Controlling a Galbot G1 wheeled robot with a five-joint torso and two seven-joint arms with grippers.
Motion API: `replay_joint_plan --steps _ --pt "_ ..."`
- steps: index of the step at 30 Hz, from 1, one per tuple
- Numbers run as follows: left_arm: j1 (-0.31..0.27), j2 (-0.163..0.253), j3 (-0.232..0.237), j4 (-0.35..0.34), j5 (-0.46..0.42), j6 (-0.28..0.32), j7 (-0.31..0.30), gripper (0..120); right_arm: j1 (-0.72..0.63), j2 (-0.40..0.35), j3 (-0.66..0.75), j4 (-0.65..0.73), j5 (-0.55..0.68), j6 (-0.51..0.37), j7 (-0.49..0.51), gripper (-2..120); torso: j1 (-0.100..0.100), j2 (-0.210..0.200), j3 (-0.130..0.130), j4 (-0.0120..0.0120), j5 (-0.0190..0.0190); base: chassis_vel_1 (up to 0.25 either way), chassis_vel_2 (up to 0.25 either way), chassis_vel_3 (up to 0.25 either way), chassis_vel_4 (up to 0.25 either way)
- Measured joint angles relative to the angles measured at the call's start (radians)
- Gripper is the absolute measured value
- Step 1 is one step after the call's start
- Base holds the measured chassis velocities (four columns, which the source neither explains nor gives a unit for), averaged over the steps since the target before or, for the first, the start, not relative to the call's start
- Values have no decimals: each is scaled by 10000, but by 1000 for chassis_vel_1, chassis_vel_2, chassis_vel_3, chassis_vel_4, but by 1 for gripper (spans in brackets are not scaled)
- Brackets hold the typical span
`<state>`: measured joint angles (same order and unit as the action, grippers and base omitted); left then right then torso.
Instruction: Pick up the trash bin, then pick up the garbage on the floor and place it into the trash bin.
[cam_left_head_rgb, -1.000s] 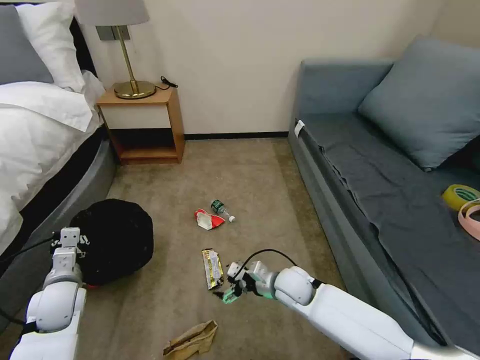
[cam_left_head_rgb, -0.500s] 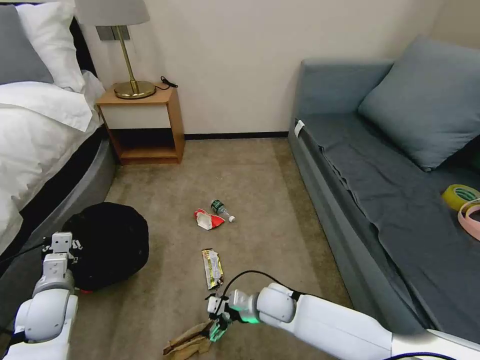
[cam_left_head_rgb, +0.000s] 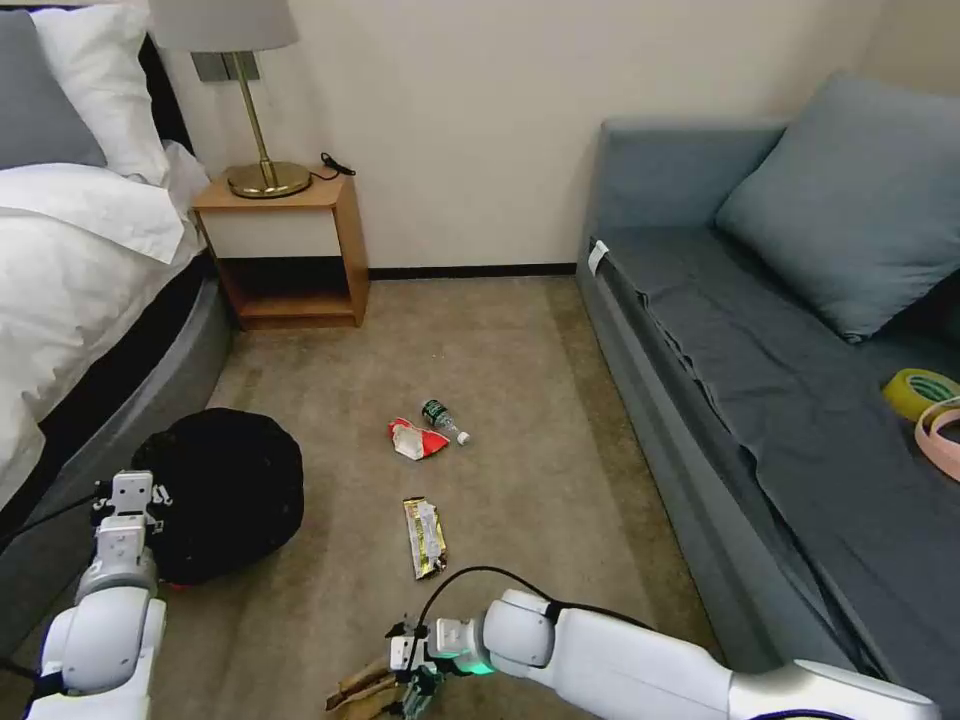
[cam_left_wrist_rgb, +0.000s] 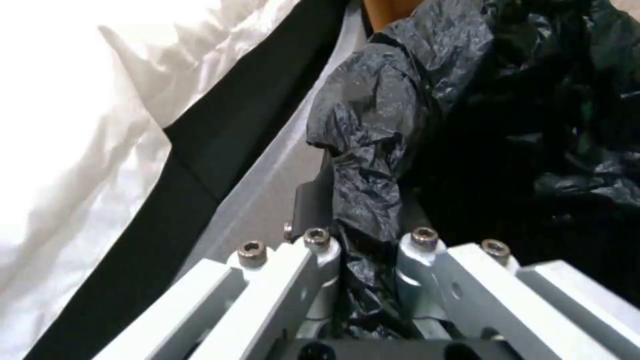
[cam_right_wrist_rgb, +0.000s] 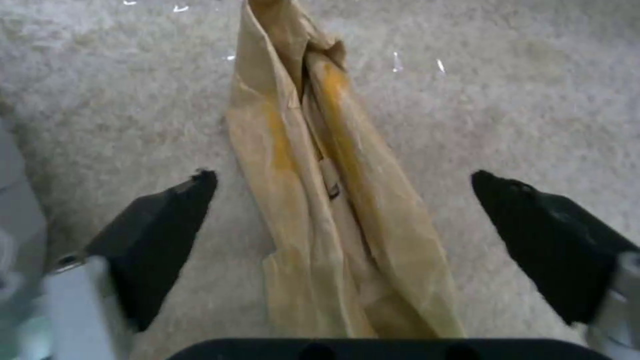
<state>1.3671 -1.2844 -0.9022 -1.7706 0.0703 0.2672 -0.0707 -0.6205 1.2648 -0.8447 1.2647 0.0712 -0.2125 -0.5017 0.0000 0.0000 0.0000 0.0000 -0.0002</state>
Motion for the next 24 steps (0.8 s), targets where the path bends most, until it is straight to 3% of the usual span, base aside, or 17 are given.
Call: replay_joint_plan --steps 9,12,16,24 --pt "241 -23 -230 -21 -35 -103 -12 4 -131 275 -34 -617 -274 191 -302 64 0 0 0 0 1 0 0 0 0" --pt "248 -26 -260 -116 -40 -104 -12 4 -141 294 107 -723 -326 240 -470 47 0 1 0 -1 1 0 0 0 0" --pt "261 -67 -259 -199 -36 -103 -13 4 -158 294 157 -748 -332 251 -491 39 0 1 0 -1 2 0 0 0 0" --pt "284 -185 -237 -315 3 -71 -12 4 -207 232 276 -738 -348 301 -542 8 0 0 0 0 2 0 0 0 0"
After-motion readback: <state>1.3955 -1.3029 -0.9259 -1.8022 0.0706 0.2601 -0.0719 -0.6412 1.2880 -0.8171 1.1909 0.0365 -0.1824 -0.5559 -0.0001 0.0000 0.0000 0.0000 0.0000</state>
